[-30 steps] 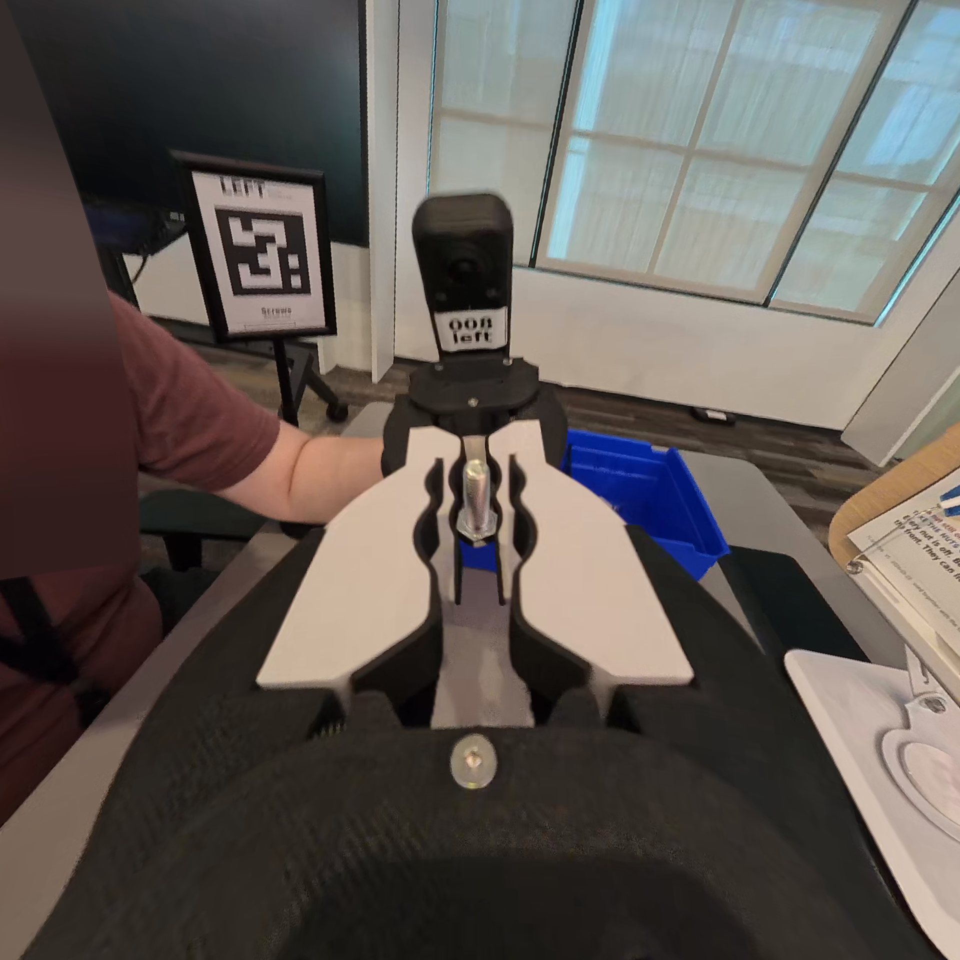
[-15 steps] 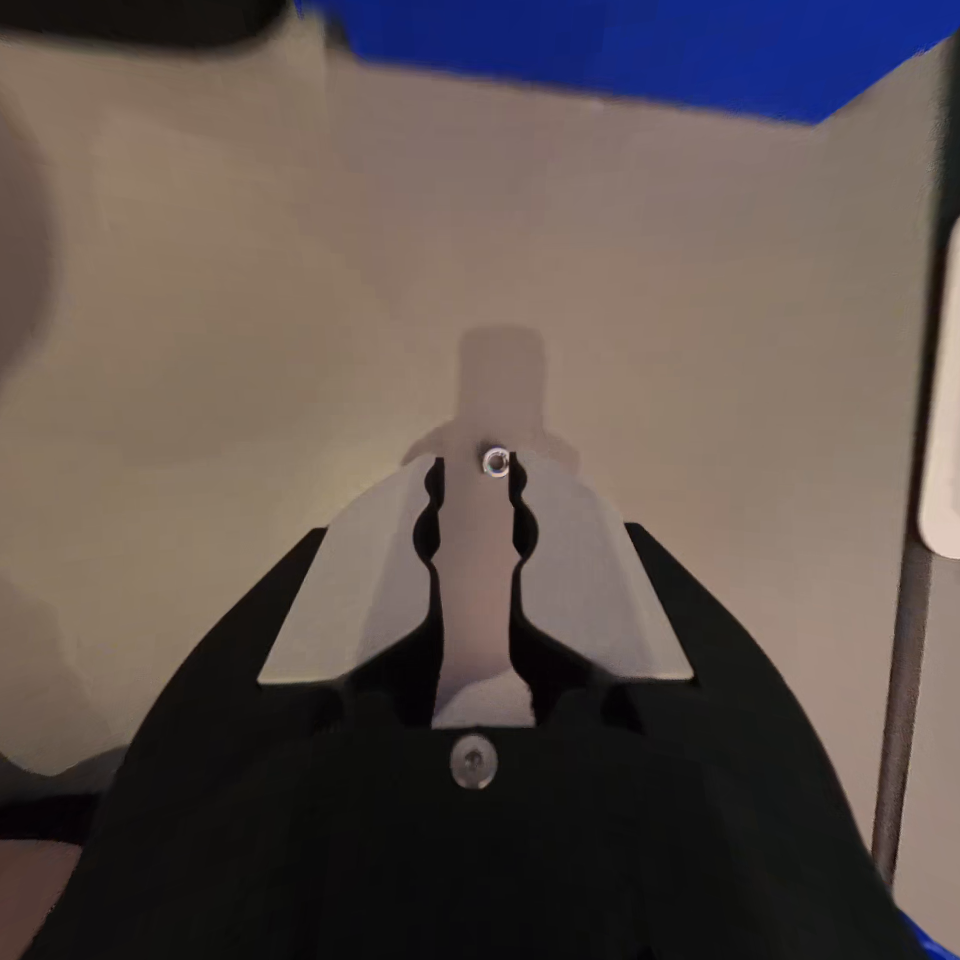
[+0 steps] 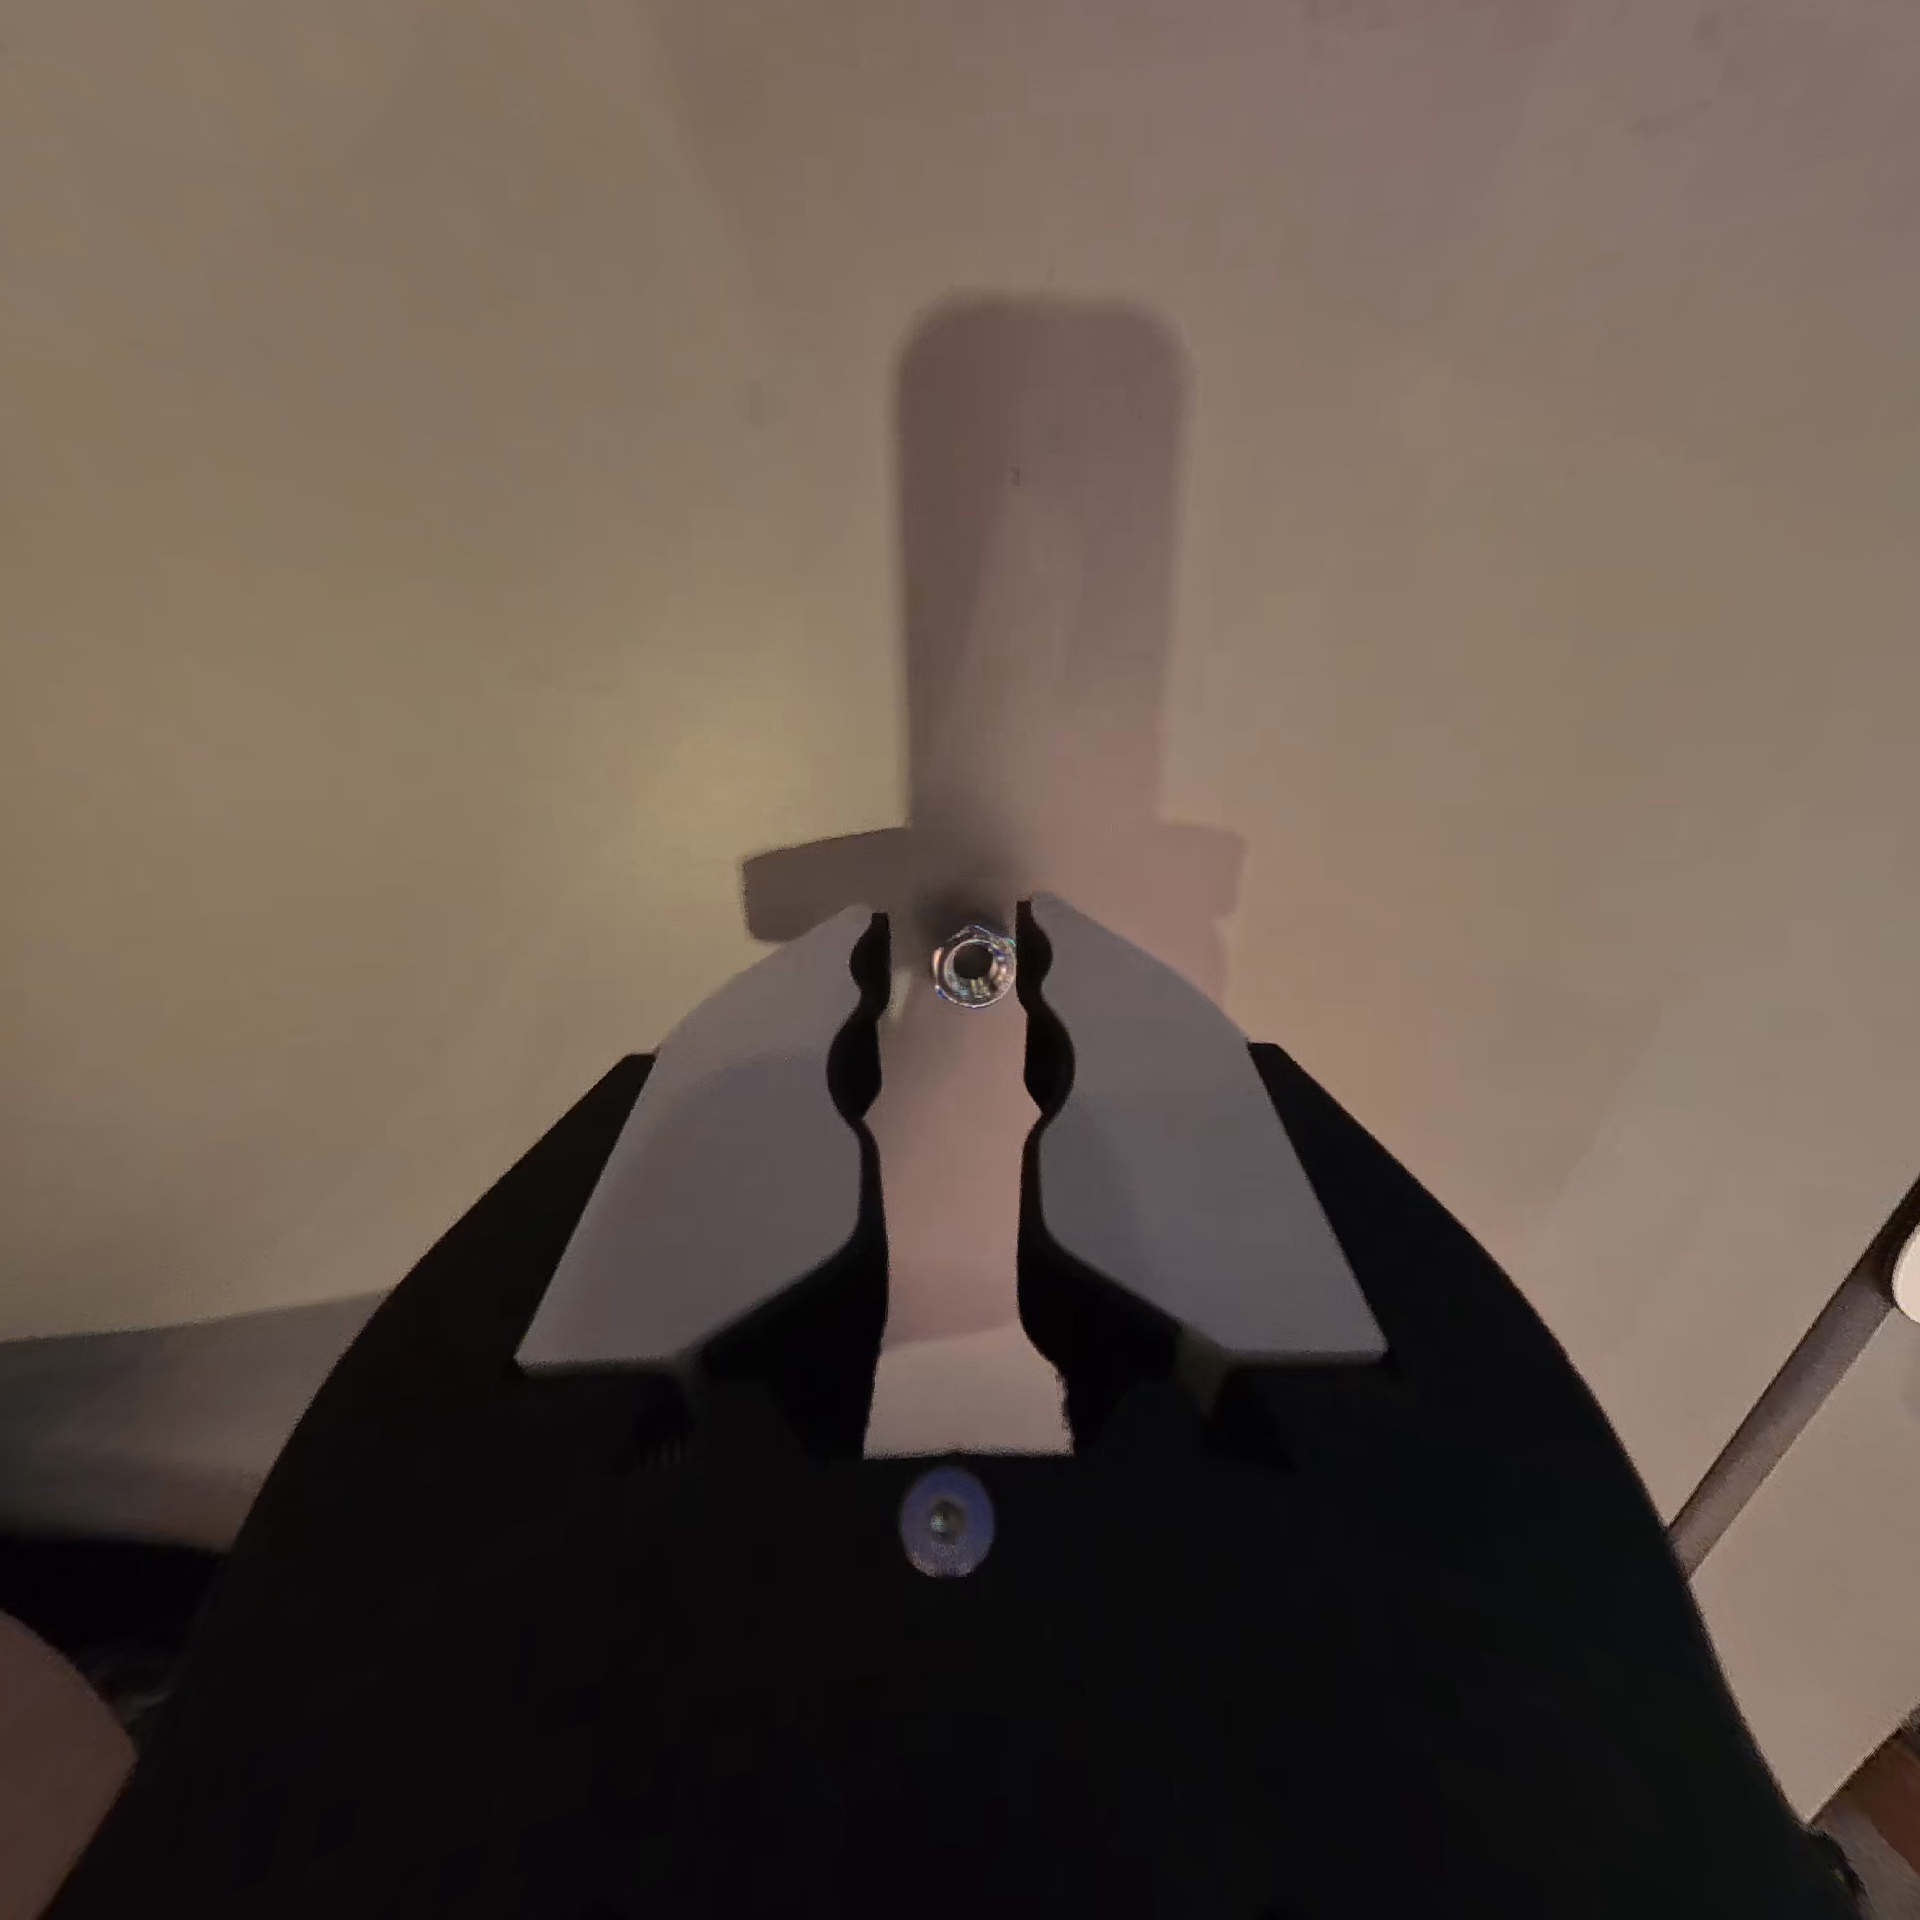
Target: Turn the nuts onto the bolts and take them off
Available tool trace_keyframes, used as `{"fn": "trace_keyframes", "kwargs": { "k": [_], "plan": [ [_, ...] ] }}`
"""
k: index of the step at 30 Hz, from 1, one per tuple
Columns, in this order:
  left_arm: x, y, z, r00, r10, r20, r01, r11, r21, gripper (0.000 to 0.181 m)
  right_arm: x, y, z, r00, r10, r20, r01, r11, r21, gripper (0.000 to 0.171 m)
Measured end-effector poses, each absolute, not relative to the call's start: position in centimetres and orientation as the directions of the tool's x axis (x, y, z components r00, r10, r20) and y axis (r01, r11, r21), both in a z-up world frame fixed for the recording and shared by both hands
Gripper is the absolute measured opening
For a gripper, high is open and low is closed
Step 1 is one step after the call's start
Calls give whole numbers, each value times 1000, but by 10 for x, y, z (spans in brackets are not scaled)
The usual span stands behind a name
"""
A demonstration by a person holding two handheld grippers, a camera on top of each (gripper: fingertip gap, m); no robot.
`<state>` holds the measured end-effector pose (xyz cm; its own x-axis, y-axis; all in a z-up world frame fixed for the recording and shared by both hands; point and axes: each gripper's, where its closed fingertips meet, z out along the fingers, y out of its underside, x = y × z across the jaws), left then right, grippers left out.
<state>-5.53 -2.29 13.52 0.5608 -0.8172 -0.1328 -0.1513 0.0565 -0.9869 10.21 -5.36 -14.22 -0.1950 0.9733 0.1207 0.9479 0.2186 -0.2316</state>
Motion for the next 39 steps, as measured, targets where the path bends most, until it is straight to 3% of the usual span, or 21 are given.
{"fn": "trace_keyframes", "kwargs": {
  "k": [7,19,21,25,28,31,34,39],
  "plan": [
    [-42,-27,129,510,-850,-137,-181,50,-982,15,114,-45,-154,-183,976,116,971,198,-136,27],
    [-24,-24,117,476,-870,-132,-219,29,-975,15,119,-45,-155,-171,980,102,973,185,-141,19],
    [-18,-22,114,471,-872,-129,-226,22,-974,15,118,-50,-136,-172,978,122,962,193,-194,19],
    [9,-18,94,423,-897,-127,-277,5,-961,15,116,-70,-54,-149,961,231,857,242,-455,18],
    [45,-24,73,338,-929,-152,-335,32,-942,15,131,-75,21,-3,929,370,717,260,-647,18],
    [85,-39,47,227,-952,-206,-427,93,-899,15,144,-81,74,137,930,341,533,221,-817,18],
    [120,-60,25,110,-968,-228,-478,149,-866,15,148,-89,82,112,930,350,493,253,-832,18],
    [143,-78,-3,13,-963,-270,-569,215,-794,15,146,-98,58,-8,906,424,592,346,-728,18]
  ]
}}
